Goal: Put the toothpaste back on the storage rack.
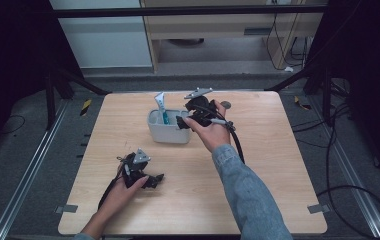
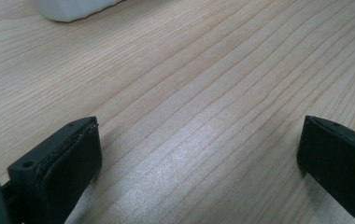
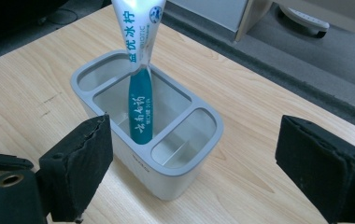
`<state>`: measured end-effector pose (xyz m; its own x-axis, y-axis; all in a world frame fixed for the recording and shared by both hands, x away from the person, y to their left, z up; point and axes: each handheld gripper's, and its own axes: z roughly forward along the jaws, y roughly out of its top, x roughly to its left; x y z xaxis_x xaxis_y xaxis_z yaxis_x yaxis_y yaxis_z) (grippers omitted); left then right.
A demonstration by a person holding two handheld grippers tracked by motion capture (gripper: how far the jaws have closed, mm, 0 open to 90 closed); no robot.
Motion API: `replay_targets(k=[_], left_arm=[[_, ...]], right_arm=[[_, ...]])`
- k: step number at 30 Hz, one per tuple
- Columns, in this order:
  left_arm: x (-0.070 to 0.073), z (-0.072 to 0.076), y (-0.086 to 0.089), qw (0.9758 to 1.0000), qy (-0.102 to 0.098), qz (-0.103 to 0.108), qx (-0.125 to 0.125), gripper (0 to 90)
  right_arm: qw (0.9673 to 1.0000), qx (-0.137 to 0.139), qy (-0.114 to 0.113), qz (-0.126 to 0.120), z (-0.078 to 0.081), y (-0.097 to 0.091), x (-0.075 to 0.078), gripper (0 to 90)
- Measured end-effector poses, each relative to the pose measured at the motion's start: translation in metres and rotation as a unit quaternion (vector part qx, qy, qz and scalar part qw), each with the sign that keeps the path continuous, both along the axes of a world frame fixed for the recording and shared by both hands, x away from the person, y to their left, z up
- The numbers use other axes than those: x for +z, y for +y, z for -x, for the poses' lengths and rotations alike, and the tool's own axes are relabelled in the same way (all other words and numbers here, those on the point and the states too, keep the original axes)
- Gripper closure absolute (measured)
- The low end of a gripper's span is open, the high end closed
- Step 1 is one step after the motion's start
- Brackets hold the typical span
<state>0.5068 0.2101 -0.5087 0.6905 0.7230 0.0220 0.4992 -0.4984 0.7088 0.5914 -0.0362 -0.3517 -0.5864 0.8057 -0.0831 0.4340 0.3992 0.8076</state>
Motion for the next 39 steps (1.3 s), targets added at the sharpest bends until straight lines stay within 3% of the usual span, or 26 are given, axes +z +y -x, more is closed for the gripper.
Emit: replay_targets(k=[8, 19, 39], left_arm=[[0.0, 0.0, 0.0, 1.0, 0.0, 0.0, 0.0, 0.0], [0.0, 0.0, 0.0, 1.0, 0.0, 0.0, 0.0, 0.0], [0.0, 0.0, 0.0, 1.0, 0.001, -0.001, 0.0, 0.0]], right_arm=[[0.9997, -0.004, -0.006, 0.022, 0.007, -0.012, 0.004, 8.5], [0.9995, -0.021, -0.015, 0.019, 0.019, -0.051, -0.004, 8.9], [0.997, -0.073, -0.011, 0.025, 0.025, -0.112, -0.035, 8.3]])
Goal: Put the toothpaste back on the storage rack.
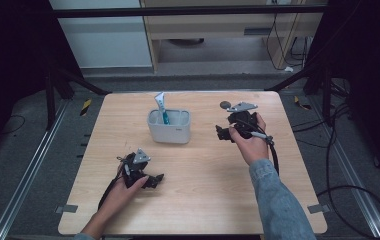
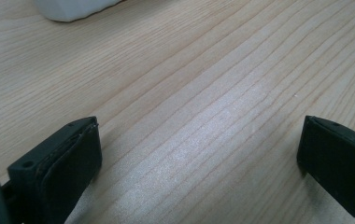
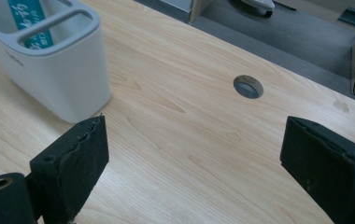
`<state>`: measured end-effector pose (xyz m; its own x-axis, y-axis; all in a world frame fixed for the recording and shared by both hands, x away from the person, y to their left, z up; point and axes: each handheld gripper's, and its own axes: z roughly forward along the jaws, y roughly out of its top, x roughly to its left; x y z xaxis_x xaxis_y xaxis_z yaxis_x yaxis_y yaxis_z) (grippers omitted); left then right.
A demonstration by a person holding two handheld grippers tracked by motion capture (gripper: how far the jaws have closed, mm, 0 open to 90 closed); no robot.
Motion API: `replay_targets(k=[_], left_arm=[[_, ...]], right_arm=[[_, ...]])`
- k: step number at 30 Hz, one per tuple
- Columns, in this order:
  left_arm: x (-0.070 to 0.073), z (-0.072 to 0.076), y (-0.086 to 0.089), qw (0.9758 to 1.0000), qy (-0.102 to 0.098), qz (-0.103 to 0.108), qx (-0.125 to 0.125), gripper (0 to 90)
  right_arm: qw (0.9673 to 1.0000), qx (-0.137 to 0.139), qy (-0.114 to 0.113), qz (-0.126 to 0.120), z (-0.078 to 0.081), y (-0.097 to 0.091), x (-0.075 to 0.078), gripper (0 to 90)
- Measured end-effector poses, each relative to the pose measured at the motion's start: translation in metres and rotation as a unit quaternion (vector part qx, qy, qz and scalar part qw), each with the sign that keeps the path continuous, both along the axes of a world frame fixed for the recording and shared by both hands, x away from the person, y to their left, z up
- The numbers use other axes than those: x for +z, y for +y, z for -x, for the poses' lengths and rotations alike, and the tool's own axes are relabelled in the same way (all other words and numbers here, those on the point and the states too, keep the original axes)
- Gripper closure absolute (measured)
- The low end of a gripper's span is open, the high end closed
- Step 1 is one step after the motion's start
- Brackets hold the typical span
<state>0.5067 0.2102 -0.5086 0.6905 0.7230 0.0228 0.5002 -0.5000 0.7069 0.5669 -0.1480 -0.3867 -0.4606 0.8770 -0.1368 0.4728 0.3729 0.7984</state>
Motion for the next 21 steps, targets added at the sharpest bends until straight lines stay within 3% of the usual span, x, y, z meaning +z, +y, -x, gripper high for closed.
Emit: replay_targets(k=[21], left_arm=[[0.0, 0.0, 0.0, 1.0, 0.0, 0.001, 0.001, 0.0]], right_arm=[[0.9991, -0.036, 0.024, 0.008, 0.01, -0.043, -0.043, 8.6]])
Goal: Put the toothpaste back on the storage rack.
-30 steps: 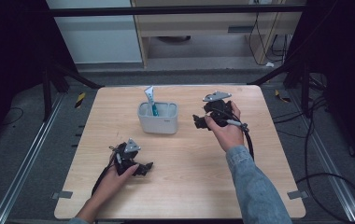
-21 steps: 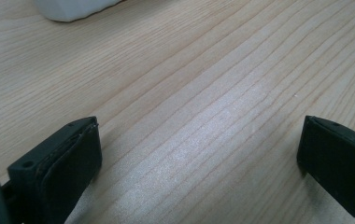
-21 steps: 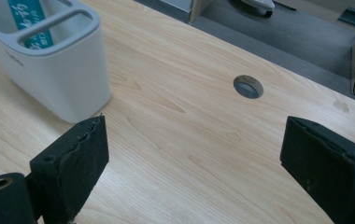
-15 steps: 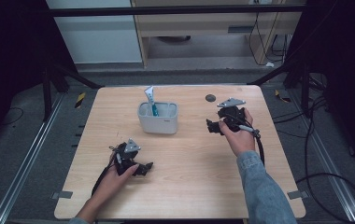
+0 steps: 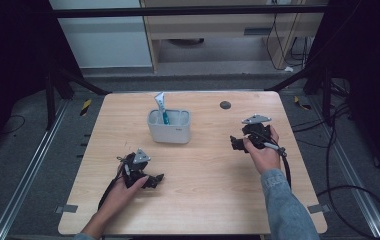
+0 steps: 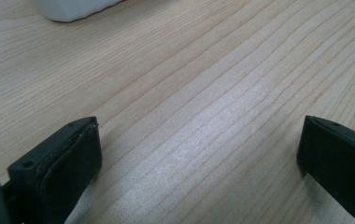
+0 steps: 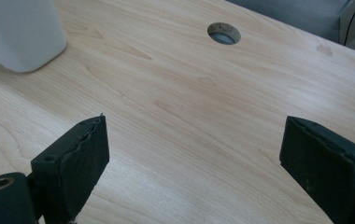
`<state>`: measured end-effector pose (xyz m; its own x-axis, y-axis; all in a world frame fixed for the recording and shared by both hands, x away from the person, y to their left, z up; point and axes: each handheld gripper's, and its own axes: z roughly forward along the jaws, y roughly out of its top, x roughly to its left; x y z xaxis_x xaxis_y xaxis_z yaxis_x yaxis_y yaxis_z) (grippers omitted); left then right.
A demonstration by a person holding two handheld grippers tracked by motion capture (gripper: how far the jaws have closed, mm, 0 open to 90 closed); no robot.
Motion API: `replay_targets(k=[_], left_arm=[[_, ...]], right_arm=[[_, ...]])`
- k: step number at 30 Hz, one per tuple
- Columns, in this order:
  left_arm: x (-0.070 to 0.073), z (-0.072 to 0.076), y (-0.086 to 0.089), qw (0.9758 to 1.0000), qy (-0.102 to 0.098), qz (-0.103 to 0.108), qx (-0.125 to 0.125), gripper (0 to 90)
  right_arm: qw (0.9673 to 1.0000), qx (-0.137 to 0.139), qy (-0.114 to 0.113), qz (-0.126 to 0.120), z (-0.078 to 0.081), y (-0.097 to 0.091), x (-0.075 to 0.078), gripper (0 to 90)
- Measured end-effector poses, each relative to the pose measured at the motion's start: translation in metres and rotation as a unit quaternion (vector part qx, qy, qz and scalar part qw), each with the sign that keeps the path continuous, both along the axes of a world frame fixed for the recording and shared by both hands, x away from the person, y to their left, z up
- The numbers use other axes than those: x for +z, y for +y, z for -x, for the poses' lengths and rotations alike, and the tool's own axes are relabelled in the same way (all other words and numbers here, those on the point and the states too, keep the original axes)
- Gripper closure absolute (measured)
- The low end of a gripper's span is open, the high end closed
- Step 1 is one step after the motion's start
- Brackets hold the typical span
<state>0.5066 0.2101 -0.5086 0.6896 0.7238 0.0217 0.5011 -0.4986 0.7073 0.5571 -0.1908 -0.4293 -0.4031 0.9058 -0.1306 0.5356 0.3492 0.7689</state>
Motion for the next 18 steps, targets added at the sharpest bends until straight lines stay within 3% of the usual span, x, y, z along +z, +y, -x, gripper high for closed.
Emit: replay_targets(k=[18], left_arm=[[0.0, 0.0, 0.0, 1.0, 0.0, 0.0, 0.0, 0.0]], right_arm=[[0.9992, -0.022, 0.031, -0.012, 0.007, -0.016, -0.04, 8.5]])
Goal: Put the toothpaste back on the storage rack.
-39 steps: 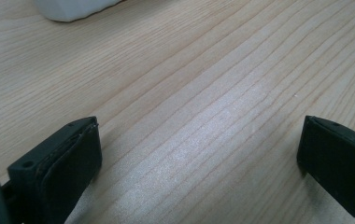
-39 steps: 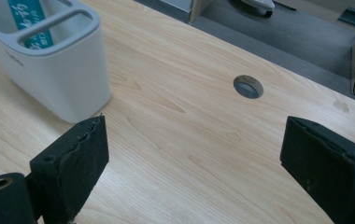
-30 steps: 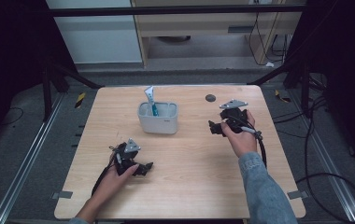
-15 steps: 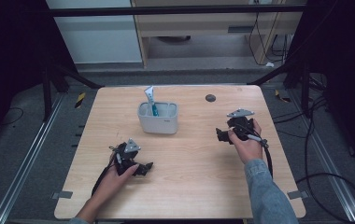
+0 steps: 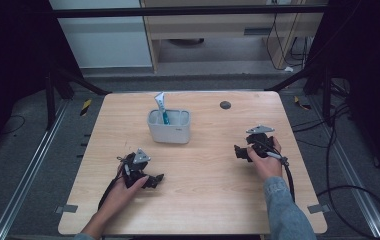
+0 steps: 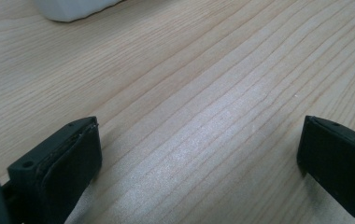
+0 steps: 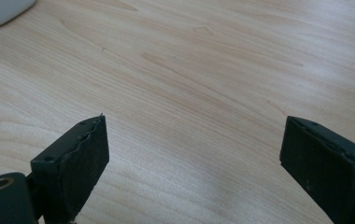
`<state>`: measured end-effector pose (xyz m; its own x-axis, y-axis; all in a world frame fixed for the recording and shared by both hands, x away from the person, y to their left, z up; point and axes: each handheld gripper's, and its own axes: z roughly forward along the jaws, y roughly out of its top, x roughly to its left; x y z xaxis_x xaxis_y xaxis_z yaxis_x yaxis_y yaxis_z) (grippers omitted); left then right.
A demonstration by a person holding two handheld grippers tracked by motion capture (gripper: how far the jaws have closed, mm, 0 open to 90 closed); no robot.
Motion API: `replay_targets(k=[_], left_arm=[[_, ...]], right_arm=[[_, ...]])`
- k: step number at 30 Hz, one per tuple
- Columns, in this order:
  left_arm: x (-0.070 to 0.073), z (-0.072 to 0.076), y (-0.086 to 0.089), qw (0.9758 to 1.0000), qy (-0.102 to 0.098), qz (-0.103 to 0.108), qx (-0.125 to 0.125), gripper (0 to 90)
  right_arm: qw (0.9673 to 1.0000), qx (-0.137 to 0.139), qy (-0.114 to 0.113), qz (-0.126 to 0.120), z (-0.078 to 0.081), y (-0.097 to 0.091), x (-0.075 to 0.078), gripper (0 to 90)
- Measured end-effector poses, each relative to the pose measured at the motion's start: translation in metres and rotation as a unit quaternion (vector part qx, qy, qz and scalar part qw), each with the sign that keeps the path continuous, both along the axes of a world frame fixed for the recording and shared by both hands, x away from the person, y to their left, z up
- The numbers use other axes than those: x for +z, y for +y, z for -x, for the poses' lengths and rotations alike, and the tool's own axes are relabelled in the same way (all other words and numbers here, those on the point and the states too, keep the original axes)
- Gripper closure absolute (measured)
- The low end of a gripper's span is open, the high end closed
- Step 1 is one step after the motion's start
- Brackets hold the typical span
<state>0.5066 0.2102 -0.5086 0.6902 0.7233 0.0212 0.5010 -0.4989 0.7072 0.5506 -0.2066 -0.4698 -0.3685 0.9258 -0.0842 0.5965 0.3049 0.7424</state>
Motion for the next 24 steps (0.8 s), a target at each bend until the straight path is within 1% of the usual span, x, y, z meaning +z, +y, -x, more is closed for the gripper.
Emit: replay_targets(k=[6, 9, 13, 21, 24], left_arm=[[0.0, 0.0, 0.0, 1.0, 0.0, 0.0, 0.001, 0.0], [0.0, 0.0, 0.0, 1.0, 0.0, 0.0, 0.0, 0.0], [0.0, 0.0, 0.0, 1.0, 0.0, 0.0, 0.0, 0.0], [0.0, 0.0, 0.0, 1.0, 0.0, 0.0, 0.0, 0.0], [0.0, 0.0, 0.0, 1.0, 0.0, 0.0, 0.0, 0.0]], right_arm=[[0.9999, -0.002, 0.006, -0.009, 0.003, 0.0, -0.009, 8.6], [0.9999, -0.003, 0.012, -0.009, 0.004, -0.002, -0.014, 8.6], [0.9998, -0.008, 0.011, -0.014, 0.005, -0.006, -0.017, 9.0], [0.9993, -0.027, 0.015, -0.021, 0.007, -0.019, -0.026, 9.0], [0.9987, -0.036, 0.013, -0.033, 0.008, -0.025, -0.029, 9.2]])
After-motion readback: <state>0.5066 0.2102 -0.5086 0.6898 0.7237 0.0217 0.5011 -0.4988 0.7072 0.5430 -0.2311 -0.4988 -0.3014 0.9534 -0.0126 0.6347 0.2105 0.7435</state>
